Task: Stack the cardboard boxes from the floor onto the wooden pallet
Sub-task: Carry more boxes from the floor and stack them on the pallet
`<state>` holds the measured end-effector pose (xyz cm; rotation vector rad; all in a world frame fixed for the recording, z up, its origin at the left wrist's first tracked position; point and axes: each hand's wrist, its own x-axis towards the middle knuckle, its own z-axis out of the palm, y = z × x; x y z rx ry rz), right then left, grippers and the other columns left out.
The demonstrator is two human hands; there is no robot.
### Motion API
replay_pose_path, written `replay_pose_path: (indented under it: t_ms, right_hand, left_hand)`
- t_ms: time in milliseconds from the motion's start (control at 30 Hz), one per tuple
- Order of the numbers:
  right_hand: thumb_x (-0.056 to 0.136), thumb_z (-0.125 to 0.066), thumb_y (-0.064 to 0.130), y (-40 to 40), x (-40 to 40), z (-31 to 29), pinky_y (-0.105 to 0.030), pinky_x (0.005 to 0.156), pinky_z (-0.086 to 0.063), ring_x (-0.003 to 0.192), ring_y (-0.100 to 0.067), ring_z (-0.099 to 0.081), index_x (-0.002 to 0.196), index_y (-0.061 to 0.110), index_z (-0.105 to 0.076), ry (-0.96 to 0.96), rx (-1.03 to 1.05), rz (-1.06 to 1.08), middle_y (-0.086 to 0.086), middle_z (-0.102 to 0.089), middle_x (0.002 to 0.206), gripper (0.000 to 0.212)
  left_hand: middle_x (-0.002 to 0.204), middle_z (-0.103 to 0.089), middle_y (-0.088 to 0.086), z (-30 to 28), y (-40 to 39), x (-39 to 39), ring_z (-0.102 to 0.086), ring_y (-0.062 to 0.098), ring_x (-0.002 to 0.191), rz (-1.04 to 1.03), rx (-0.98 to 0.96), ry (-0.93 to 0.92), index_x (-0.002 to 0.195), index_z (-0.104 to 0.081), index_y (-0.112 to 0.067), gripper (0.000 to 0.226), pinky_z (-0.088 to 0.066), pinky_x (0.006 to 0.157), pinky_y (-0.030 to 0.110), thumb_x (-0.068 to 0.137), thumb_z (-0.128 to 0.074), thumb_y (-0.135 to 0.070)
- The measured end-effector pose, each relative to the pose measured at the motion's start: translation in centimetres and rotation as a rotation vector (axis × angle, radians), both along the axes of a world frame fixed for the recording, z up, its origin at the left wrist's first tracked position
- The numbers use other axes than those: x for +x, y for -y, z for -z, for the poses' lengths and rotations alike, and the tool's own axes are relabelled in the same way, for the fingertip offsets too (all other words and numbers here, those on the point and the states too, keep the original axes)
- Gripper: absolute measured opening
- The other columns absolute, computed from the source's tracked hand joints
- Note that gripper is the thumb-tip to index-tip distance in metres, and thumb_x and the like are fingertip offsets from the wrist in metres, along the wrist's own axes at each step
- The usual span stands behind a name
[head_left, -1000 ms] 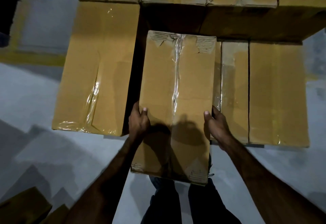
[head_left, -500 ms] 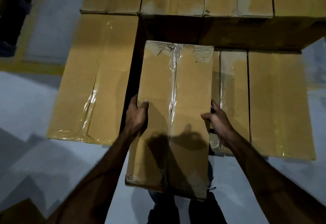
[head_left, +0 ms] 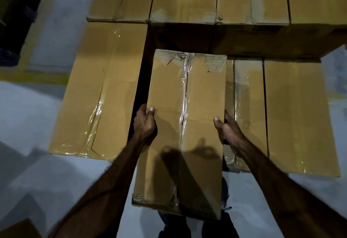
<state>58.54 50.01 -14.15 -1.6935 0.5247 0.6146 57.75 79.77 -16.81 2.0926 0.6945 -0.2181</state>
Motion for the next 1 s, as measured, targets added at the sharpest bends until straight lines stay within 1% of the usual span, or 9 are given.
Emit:
replay_pose_path:
  t_ms: [233, 333, 467, 533, 633, 767, 867, 933, 1000]
  right_hand:
    - [0.105, -0.056, 0.037, 0.2, 0.0, 0.2, -0.058, 0.118, -0.041, 0.142, -0.023, -0.051, 0.16, 0.039, -0.038, -0.008, 0.009, -0.037, 0.007, -0.054, 0.155, 0.058]
    - [0.103, -0.058, 0.038, 0.2, 0.7, -0.7, -0.058, 0.118, -0.041, 0.141, -0.022, -0.051, 0.159, 0.041, -0.039, 0.008, 0.004, -0.028, 0.008, -0.054, 0.155, 0.059]
    - [0.109, -0.055, 0.026, -0.1, 3.2, -2.1, -0.057, 0.115, -0.045, 0.133, -0.022, -0.057, 0.155, 0.041, -0.046, 0.066, -0.003, -0.008, 0.008, -0.062, 0.145, 0.049]
    - [0.11, -0.052, 0.022, -0.5, 4.6, -3.0, -0.054, 0.111, -0.048, 0.128, -0.022, -0.059, 0.152, 0.042, -0.049, 0.097, -0.004, -0.025, 0.008, -0.064, 0.14, 0.047]
    - [0.11, -0.05, 0.02, -1.1, 6.3, -3.7, -0.048, 0.106, -0.048, 0.125, -0.021, -0.058, 0.152, 0.037, -0.05, 0.131, -0.009, -0.037, 0.006, -0.064, 0.138, 0.045]
    - [0.11, -0.051, 0.018, -2.1, 7.9, -3.8, -0.038, 0.094, -0.048, 0.12, -0.019, -0.06, 0.151, 0.035, -0.051, 0.123, -0.02, -0.004, 0.006, -0.066, 0.133, 0.045]
    - [0.109, -0.051, 0.016, -2.3, 8.3, -3.6, -0.031, 0.08, -0.048, 0.107, -0.008, -0.06, 0.149, 0.033, -0.051, 0.116, -0.023, -0.006, 0.016, -0.065, 0.117, 0.044]
    - [0.109, -0.051, 0.014, -2.4, 8.6, -3.4, -0.035, 0.087, -0.049, 0.103, -0.002, -0.058, 0.15, 0.033, -0.051, 0.121, -0.027, -0.004, 0.019, -0.063, 0.114, 0.045]
    - [0.109, -0.051, 0.013, -2.6, 8.9, -3.3, -0.041, 0.098, -0.05, 0.106, -0.005, -0.059, 0.151, 0.033, -0.05, 0.119, -0.019, -0.009, 0.014, -0.066, 0.119, 0.046]
  left_hand:
    - [0.132, -0.069, 0.009, -0.6, -0.2, 0.0, -0.062, 0.033, 0.126, 0.0, -0.044, 0.054, 0.14, -0.062, -0.012, 0.071, -0.049, 0.109, 0.055, 0.094, -0.037, -0.061]
    - [0.136, -0.067, 0.009, -2.3, 0.2, 0.8, -0.061, 0.027, 0.126, 0.023, -0.042, 0.07, 0.142, -0.06, -0.01, 0.057, -0.048, 0.11, 0.047, 0.104, -0.04, -0.047]
    - [0.135, -0.067, 0.01, -4.3, 0.1, 3.4, -0.06, 0.033, 0.128, 0.039, -0.013, 0.116, 0.141, -0.06, -0.011, 0.05, -0.049, 0.106, 0.045, 0.107, -0.042, -0.042]
    - [0.141, -0.065, 0.011, -4.6, -0.1, 4.8, -0.057, 0.034, 0.131, 0.044, 0.021, 0.116, 0.145, -0.059, -0.012, 0.045, -0.047, 0.107, 0.042, 0.11, -0.044, -0.035]
    - [0.143, -0.064, 0.012, -5.2, -0.3, 6.3, -0.057, 0.036, 0.132, 0.049, 0.053, 0.117, 0.145, -0.059, -0.011, 0.051, -0.046, 0.109, 0.043, 0.107, -0.043, -0.04]
    - [0.133, -0.069, 0.014, -5.5, -0.3, 7.9, -0.061, 0.041, 0.124, 0.032, 0.122, 0.072, 0.136, -0.063, -0.01, 0.034, -0.046, 0.099, 0.038, 0.109, -0.05, -0.025]
    - [0.127, -0.072, 0.012, -5.8, -0.3, 8.8, -0.064, 0.039, 0.119, 0.016, 0.176, 0.069, 0.131, -0.067, -0.01, 0.03, -0.043, 0.09, 0.031, 0.105, -0.058, -0.021]
    - [0.127, -0.073, 0.01, -5.9, -0.4, 9.4, -0.065, 0.036, 0.119, 0.011, 0.209, 0.071, 0.132, -0.068, -0.009, 0.033, -0.04, 0.088, 0.027, 0.103, -0.063, -0.023]
    - [0.126, -0.073, 0.009, -5.9, -0.7, 10.0, -0.066, 0.033, 0.119, -0.006, 0.241, 0.068, 0.133, -0.068, -0.01, 0.037, -0.044, 0.093, 0.028, 0.099, -0.068, -0.026]
